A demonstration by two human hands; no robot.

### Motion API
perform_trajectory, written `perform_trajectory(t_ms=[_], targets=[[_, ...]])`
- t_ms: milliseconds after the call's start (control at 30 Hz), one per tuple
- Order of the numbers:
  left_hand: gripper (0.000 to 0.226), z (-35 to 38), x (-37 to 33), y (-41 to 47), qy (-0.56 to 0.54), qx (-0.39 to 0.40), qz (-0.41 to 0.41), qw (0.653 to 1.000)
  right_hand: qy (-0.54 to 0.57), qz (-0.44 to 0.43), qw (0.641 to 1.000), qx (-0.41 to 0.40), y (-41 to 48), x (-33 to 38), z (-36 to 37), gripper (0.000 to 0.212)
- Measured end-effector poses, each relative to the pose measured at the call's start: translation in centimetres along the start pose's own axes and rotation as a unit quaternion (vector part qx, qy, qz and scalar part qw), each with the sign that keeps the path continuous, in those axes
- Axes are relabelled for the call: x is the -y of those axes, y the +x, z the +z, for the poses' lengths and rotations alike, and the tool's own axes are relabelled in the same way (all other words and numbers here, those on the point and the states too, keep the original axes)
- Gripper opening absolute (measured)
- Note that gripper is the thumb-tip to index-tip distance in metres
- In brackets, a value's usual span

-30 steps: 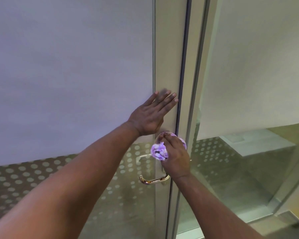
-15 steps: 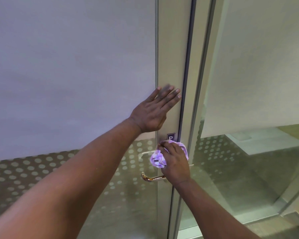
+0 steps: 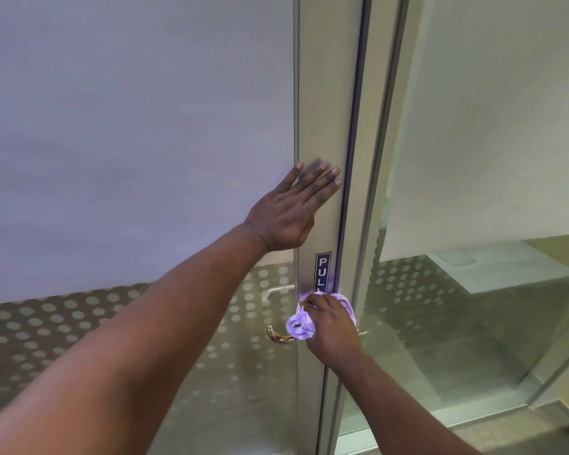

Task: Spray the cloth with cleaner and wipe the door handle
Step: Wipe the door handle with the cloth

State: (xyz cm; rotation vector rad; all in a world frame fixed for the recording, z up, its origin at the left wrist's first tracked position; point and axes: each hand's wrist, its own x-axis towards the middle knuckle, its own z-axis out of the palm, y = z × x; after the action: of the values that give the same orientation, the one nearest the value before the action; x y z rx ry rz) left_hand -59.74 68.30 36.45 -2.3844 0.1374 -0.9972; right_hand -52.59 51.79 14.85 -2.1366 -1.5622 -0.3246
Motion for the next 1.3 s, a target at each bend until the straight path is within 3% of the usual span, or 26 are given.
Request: perform_trajectory(t_ms=[133,233,333,433,567,633,800,967,1067,1200,1300], targets=[[0.068,-0.4,0.0,0.0,-0.021,0.007,0.001,1.000,0.016,0.023,0.999,0.046,0.5,0.4,-1.8,0.026],[0.069,-1.0,-0.1,0.1,-0.053,0.022,-0.017,0.998,0.141,0.120,0.980,0.072,0.7,0.6,-4.5,0.010],[0.068,-1.8,-0.8,0.0,-0.101,0.034,-0.013,0.994,0.307,0.213,0.927,0.038,0.2,0.8,-6.8,0.029],[0.067,-2.7,-2.9,-0.2,-0.167,0.074,0.031,0.983,0.425,0.232,0.875,0.029,0.3,1.1,-9.5,0.039],[0.068,-4.3,-6.2,0.0,-0.269,0.247,-0.040,0.930,0.478,0.183,0.859,0.010,0.6,1.4,-13.1,0.039],[0.060,-4.9,-7.0,0.4,-0.330,0.286,-0.088,0.895,0.508,0.187,0.840,0.009,0.6,1.5,-14.2,0.044],[0.036,-6.6,-6.5,1.4,-0.377,0.300,-0.160,0.862,0.589,0.188,0.786,0.012,-0.1,1.6,-15.1,0.032],[0.012,-6.8,-6.0,1.4,-0.414,0.247,-0.228,0.846,0.657,0.193,0.729,-0.010,-0.9,1.3,-15.1,0.062],[0.005,-6.9,-5.8,1.2,-0.430,0.226,-0.249,0.838,0.672,0.190,0.715,-0.037,-1.3,1.1,-14.7,0.063],[0.010,-7.0,-5.9,0.7,-0.406,0.195,-0.243,0.859,0.637,0.209,0.734,-0.106,-1.3,1.5,-14.8,0.055],[0.037,-6.5,-5.2,-0.4,-0.214,0.038,-0.175,0.960,0.583,0.209,0.773,-0.138,-1.1,1.8,-14.8,0.053]])
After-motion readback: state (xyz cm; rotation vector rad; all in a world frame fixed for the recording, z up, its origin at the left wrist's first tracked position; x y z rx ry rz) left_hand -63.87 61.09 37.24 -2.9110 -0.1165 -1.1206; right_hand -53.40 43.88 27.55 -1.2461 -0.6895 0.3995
